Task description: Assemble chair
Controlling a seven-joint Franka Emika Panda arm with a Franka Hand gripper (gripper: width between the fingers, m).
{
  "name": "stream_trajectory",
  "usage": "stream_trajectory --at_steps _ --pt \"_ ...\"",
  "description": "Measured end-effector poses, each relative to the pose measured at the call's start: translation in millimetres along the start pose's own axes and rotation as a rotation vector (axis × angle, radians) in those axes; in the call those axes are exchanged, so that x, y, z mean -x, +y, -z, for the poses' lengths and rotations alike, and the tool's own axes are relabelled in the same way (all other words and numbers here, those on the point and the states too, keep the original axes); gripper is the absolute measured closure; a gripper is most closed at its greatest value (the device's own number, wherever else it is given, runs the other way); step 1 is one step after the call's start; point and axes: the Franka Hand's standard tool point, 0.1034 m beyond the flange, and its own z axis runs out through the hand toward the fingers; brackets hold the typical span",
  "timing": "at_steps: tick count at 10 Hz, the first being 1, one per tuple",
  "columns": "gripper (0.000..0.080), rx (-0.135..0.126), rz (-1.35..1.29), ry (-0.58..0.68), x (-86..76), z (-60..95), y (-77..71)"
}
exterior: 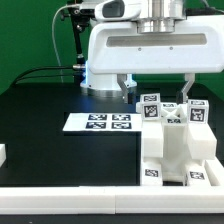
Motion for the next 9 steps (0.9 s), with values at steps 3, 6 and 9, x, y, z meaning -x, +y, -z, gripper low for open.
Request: stream_trajectory --at_steps 3,6,9 --pt "0.0151 0.004 -0.004 -0.014 -3.6 -4.2 1.9" --pt "0.0268 0.006 -0.065 -0.018 -2.4 -5.5 3.2" --pt "0.0525 0.007 -0.290 -0.019 -2.1 -6.2 2.8"
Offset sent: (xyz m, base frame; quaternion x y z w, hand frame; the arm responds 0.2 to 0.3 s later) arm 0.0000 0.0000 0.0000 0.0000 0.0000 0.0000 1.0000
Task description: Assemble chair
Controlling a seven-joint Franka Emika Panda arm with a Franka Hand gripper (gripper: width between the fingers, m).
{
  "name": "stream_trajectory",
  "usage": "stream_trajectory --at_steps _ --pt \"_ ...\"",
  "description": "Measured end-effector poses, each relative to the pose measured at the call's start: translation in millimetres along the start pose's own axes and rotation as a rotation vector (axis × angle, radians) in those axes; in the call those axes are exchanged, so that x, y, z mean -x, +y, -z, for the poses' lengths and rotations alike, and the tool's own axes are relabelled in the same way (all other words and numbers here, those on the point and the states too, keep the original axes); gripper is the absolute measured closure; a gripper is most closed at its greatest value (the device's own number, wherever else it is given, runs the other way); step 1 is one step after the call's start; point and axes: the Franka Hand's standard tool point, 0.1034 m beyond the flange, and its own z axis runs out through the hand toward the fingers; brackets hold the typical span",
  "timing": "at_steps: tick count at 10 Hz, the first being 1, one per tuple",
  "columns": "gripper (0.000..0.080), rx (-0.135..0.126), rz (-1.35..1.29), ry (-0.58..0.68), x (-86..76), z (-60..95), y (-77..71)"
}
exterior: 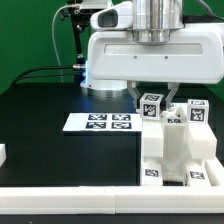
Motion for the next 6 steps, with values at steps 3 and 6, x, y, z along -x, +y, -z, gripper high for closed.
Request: stream_trajectory --at_steps 3,6 --pt "0.0525 -0.008 -0.329 0.018 -1.6 -0.8 -1.2" --pt "0.0524 -0.030 -0.712 -0.002 -2.4 -1.0 -2.9"
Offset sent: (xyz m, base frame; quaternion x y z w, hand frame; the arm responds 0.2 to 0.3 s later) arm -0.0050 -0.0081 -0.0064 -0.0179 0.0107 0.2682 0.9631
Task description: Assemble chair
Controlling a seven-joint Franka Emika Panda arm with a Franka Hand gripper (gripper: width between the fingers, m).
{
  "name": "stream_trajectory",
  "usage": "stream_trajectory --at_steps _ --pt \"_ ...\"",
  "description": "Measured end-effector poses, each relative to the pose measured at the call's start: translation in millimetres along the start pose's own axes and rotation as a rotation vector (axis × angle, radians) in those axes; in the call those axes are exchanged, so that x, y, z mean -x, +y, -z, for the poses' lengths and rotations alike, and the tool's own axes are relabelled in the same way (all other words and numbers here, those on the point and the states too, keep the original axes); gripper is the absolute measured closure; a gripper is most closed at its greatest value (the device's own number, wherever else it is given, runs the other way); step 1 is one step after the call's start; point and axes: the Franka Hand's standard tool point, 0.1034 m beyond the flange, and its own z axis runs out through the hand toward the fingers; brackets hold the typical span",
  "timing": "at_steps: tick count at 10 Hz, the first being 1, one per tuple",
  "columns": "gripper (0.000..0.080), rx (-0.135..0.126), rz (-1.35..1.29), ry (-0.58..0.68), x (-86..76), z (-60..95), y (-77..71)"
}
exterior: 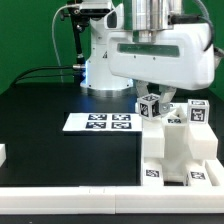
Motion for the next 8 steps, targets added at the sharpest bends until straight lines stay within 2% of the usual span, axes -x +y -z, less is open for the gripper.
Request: stream_trajectory --at_steps 1,3,4,5,6,7,8 --pt "0.0524 -0.018 -0.172 -0.025 0.5 -0.2 -1.6" --pt "0.0524 -0.023 -0.185 -0.033 1.0 -0.3 -2.0" --pt "0.0432 -0.022 -0.174 -0.032 1.0 -0.4 -1.8" --pt "0.0432 -0.019 -0.099 -0.032 1.2 -0.5 -1.3" --pt "0.0242 -0.009 0.034 -0.039 2.7 -0.3 -0.4" --pt "0.0168 -0.008 0.217 -0.040 2.1 1.4 -1.1" --pt "0.0168 -0.013 0.408 -0.042 -0.4 3.1 -0.8"
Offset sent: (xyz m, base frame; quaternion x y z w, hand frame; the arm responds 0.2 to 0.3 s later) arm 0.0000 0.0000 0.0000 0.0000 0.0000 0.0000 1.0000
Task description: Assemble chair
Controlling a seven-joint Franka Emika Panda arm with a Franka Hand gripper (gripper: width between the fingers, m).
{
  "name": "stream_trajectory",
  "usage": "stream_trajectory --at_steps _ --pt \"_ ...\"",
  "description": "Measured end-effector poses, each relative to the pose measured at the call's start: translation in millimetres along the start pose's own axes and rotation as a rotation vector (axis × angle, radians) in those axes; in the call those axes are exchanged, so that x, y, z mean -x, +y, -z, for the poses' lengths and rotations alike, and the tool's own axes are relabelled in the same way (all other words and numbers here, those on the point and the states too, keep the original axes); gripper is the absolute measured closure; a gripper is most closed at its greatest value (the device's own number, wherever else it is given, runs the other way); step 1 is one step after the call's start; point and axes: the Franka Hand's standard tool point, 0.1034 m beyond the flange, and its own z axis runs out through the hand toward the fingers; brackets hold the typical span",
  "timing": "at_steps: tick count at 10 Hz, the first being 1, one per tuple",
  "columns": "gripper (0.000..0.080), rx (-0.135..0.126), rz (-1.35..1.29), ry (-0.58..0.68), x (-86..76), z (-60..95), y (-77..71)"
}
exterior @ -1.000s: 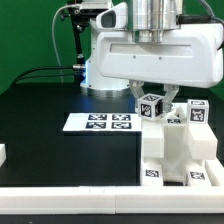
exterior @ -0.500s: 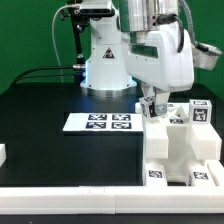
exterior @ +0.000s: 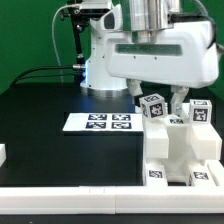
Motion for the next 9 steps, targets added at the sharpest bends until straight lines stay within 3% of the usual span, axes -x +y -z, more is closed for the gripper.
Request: stream_trajectory --at_steps 4,6,7,9 --pt "0.0151 0.008 0.304 -0.002 -3.1 -0.5 4.6" --pt "0.0151 0.037 0.631 0.013 -5.2 2.1 1.5" --pt "0.0151 0.037 0.585 0.013 -5.5 1.6 2.5" --pt "0.0408 0.038 0.556 0.014 -5.8 1.5 2.8"
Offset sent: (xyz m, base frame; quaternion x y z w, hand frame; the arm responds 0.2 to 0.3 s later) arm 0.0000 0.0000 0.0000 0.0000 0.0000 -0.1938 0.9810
